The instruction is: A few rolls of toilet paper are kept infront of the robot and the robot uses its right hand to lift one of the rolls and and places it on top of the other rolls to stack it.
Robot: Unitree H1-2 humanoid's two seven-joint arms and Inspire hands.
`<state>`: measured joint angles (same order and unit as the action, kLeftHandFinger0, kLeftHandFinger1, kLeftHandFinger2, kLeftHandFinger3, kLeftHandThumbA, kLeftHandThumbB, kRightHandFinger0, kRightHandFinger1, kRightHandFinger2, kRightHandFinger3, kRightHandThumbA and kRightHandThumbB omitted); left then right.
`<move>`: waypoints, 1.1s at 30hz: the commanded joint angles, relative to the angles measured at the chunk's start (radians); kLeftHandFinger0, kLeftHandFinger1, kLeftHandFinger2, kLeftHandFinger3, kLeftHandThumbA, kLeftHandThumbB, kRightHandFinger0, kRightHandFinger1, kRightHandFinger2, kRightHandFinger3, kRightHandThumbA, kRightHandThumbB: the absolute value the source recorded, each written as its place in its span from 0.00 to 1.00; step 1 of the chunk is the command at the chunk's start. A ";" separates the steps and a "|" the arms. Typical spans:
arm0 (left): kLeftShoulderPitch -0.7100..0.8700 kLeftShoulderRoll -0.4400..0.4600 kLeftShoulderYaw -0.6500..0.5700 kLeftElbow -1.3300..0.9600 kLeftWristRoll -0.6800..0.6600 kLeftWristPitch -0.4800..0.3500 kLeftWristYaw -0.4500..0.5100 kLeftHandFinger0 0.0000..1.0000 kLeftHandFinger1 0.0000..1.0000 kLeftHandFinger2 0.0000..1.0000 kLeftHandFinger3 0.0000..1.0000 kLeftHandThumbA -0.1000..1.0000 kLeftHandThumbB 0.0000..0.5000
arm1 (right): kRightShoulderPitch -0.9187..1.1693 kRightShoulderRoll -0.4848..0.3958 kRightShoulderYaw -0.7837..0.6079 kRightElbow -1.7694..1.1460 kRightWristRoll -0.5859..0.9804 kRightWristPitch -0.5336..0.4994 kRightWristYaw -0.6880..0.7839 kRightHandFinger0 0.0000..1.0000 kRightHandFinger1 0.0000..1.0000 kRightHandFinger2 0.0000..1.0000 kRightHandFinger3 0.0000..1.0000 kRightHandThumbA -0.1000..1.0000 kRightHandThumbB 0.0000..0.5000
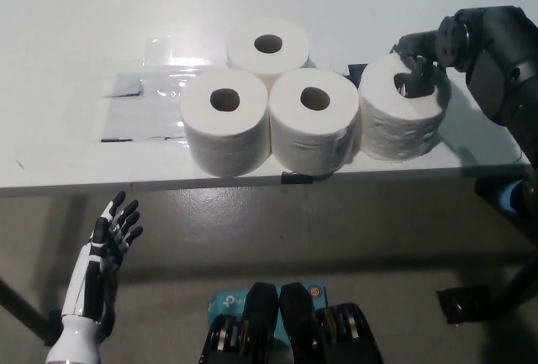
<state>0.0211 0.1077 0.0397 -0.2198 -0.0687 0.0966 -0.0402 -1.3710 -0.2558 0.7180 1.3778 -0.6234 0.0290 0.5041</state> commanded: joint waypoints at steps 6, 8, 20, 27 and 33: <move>-0.014 0.012 0.004 -0.031 -0.006 -0.019 -0.013 1.00 1.00 1.00 1.00 1.00 0.29 | -0.014 -0.051 0.014 -0.009 -0.051 0.019 -0.156 0.68 0.69 0.79 0.88 0.11 0.31; -0.013 0.010 0.007 -0.030 -0.012 -0.023 -0.014 1.00 1.00 1.00 1.00 1.00 0.26 | -0.023 -0.057 0.015 -0.013 -0.056 0.036 -0.168 0.52 0.56 0.71 1.00 0.15 0.28; -0.012 0.013 0.007 -0.025 -0.005 -0.023 -0.014 1.00 1.00 1.00 1.00 1.00 0.23 | -0.058 -0.152 -0.054 -0.153 -0.044 0.046 -0.276 0.00 0.02 0.17 0.94 0.02 0.30; -0.010 0.015 0.009 -0.027 -0.007 -0.023 -0.016 1.00 1.00 1.00 1.00 1.00 0.19 | 0.006 -0.211 -0.197 -0.348 -0.020 0.035 -0.399 0.03 0.24 0.19 0.42 0.00 0.22; -0.007 0.017 0.011 -0.022 -0.007 -0.026 -0.016 1.00 1.00 1.00 1.00 1.00 0.19 | 0.068 -0.223 -0.272 -0.478 -0.048 0.070 -0.455 0.05 0.41 0.66 0.56 0.05 0.21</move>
<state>0.0188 0.1081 0.0479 -0.2197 -0.0723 0.0959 -0.0403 -1.2810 -0.4429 0.4930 0.9757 -0.6560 0.0723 0.1745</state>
